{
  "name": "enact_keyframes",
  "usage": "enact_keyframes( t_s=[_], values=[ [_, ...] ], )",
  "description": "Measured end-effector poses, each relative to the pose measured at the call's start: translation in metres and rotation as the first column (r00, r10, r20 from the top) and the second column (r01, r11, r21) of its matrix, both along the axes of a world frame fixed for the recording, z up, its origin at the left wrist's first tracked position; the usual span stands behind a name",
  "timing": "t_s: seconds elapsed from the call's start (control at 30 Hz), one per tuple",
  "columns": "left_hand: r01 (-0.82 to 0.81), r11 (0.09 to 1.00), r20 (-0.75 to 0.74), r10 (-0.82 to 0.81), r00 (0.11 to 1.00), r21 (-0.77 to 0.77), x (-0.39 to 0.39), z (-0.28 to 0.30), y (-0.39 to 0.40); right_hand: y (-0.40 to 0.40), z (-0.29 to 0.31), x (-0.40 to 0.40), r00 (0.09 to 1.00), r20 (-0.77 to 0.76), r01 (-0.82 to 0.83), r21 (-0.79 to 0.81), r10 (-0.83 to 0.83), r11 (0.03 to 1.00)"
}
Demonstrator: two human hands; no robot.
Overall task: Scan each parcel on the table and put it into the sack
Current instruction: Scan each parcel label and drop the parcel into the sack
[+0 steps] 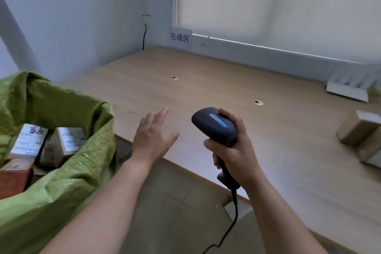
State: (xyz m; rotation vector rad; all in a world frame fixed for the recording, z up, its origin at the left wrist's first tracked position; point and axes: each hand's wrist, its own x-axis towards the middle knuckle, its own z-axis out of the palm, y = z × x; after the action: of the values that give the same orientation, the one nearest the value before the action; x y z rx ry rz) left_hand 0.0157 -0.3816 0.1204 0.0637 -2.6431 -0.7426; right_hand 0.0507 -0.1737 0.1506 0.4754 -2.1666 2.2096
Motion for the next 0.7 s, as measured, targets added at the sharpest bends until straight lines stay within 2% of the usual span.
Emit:
enact_keyframes(
  t_s=[0.3,0.7],
  values=[
    [0.233,0.972,0.013,-0.233,0.972,-0.003,0.030,-0.012,0.172,0.154,-0.011,0.060,0.983,-0.016,0.183,-0.020,-0.184,0.983],
    [0.499,0.867,0.007,-0.499,0.867,-0.008,0.043,-0.023,0.361,0.318,-0.024,0.119,0.897,-0.035,0.438,-0.050,-0.440,0.898]
  ],
)
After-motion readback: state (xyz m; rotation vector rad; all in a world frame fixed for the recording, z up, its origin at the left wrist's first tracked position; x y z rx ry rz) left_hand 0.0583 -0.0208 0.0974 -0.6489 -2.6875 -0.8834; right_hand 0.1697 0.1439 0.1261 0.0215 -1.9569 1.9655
